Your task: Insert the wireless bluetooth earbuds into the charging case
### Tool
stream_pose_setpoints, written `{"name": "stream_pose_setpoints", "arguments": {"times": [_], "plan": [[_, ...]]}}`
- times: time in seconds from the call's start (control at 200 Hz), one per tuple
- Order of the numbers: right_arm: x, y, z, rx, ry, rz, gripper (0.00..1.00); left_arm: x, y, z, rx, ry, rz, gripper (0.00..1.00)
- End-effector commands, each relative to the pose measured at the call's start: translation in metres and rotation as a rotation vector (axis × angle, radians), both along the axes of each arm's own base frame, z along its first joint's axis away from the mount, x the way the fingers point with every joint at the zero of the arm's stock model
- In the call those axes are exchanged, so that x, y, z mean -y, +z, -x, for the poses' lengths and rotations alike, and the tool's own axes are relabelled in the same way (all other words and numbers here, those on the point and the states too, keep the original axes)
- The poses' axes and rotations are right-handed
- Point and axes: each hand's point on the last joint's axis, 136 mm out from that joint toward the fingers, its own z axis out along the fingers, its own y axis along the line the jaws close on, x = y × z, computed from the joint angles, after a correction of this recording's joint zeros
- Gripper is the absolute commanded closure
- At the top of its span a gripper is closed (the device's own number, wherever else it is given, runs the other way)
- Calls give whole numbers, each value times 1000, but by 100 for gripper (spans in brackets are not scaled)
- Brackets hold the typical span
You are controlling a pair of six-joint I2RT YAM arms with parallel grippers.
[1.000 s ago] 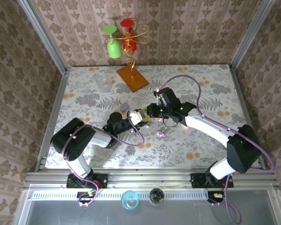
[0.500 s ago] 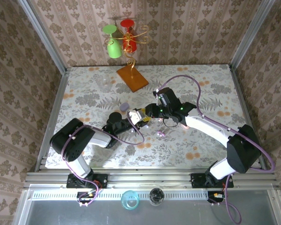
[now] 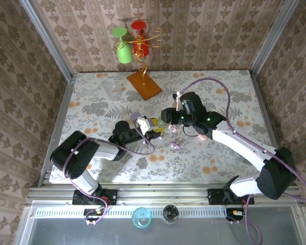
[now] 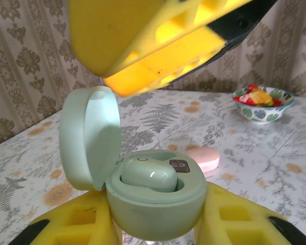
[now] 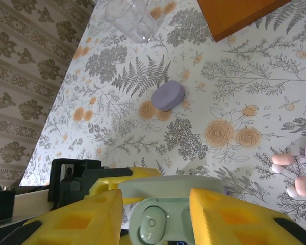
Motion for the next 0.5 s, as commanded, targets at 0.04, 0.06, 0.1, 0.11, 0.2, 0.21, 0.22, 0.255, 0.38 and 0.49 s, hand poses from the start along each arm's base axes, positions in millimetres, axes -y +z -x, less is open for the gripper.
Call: {"name": "stream_pose_setpoints", "arguments": {"times": [0.04,0.06,0.1,0.11,0.2,0.21,0.22,0.255,0.38,0.49], "plan": [[1,9,6,33,36,-5,54,0,30,17,-13,-110,82,72],[0,11,6,39,42,-7,53,-1,32,17,-16,-116,86,72],[0,15,9,53,57,-15,51,-1,35,19,-25,-129,92,72],[-1,15,10,55,61,-17,51,-2,35,19,-30,-130,93,72],[-1,26,16,94,86,-45,47,-4,41,18,-46,-137,108,72],[-1,27,16,100,90,-50,47,-4,41,18,-48,-138,109,72],[-2,28,17,104,93,-54,46,-4,41,18,-50,-138,110,72],[-1,32,20,121,100,-69,44,-5,43,16,-56,-136,114,72],[0,46,30,169,118,-118,29,-8,48,9,-79,-117,132,73],[7,56,35,212,97,-153,27,-12,54,-1,-105,-89,152,73]]}}
